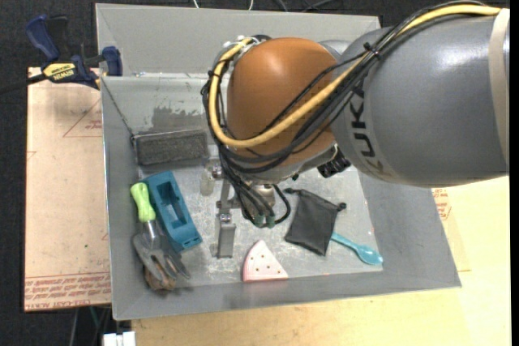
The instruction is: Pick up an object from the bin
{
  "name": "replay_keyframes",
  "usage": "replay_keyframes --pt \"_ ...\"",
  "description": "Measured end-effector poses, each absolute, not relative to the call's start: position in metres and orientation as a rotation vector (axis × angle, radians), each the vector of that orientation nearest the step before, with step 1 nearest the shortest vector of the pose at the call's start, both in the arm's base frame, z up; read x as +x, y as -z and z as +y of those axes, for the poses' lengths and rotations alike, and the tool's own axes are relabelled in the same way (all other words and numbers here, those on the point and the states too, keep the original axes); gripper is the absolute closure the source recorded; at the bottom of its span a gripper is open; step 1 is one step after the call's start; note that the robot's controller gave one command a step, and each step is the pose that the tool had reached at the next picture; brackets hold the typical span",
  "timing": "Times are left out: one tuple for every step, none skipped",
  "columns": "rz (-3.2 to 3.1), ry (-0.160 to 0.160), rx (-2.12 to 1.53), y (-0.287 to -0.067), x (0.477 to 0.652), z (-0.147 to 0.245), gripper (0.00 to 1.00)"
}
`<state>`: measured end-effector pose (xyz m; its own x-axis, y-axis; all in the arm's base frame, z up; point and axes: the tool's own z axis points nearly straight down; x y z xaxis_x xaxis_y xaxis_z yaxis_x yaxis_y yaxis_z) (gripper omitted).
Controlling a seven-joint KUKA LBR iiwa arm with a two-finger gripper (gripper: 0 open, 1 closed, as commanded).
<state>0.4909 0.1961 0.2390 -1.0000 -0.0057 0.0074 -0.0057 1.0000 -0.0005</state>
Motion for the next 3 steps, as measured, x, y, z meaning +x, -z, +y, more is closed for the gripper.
replay_keyframes --pt "-3.142 0.002 0.001 -0.244 0.493 0.195 0.0" --pt "-3.141 0.004 -0.048 -0.278 0.539 0.125 0.0" --pt "-3.119 0.004 -0.33 -0.275 0.523 0.092 0.0"
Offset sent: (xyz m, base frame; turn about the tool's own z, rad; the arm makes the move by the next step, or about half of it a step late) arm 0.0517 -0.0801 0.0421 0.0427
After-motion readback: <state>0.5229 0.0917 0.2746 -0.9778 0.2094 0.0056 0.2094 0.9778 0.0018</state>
